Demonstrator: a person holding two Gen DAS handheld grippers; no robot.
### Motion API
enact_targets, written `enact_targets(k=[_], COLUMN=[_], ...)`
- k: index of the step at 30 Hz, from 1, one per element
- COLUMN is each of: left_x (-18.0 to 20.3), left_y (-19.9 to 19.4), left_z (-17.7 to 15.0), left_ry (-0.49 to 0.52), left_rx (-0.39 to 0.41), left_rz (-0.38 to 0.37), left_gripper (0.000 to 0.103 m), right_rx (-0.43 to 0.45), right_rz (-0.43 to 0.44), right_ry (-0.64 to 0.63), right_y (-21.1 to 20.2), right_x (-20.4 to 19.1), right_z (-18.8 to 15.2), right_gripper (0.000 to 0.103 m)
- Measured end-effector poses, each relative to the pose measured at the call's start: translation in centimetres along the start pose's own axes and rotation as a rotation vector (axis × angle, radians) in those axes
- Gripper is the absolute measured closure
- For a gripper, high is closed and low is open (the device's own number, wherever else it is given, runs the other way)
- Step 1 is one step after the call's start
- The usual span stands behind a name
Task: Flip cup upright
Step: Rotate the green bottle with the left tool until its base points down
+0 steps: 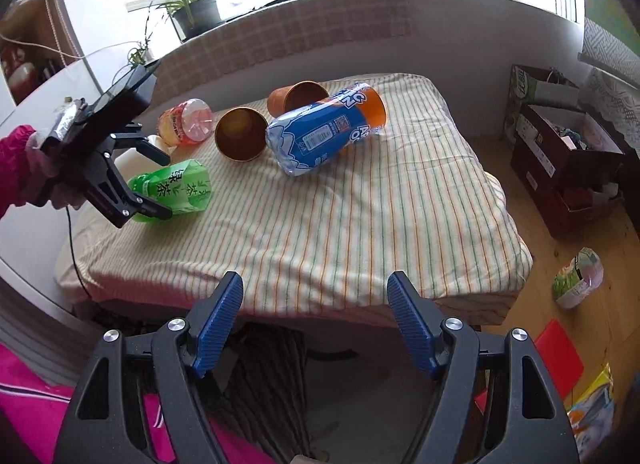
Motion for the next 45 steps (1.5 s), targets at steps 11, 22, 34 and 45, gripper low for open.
enact_targets(k=[11, 22, 34, 45], left_x=[-0.8, -4.8, -6.4, -6.4], left_y=[1.4, -2.1, -4.0, -3.8], left_z=[0.7, -2.5, -8.9, -9.0], left_ry=[-0.013, -0.247, -0.683, -0.848], left_rx=[-0.035, 0.152, 0.407, 0.502], left_rz=[-0.025, -0.048, -0.139, -0.139], left_gripper=[0.032, 0.040, 0.041, 0.044], right_rx=[0.001, 0.012, 0.003, 0.006], right_rz=[-0.031, 0.021, 0.061, 0.055], right_ry=[0.090, 0.072, 0.007, 0.000], right_y=[0.0, 0.9, 3.0, 3.2], right_x=[2.2, 0.0, -3.7, -5.1], right_z=[-0.2, 1.3, 2.7, 2.7], right_gripper=[0.029, 0.029, 0.029, 0.029])
Point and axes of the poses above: each gripper's, at about its wrist camera, not at the fingertips, and y roughly the way its jaws point, x to its right, z to its top, the point moved 1 cm from there along y, roughly the way its jaws point, and after that the axes turned 13 degrees about z, right-handed, at the moved point
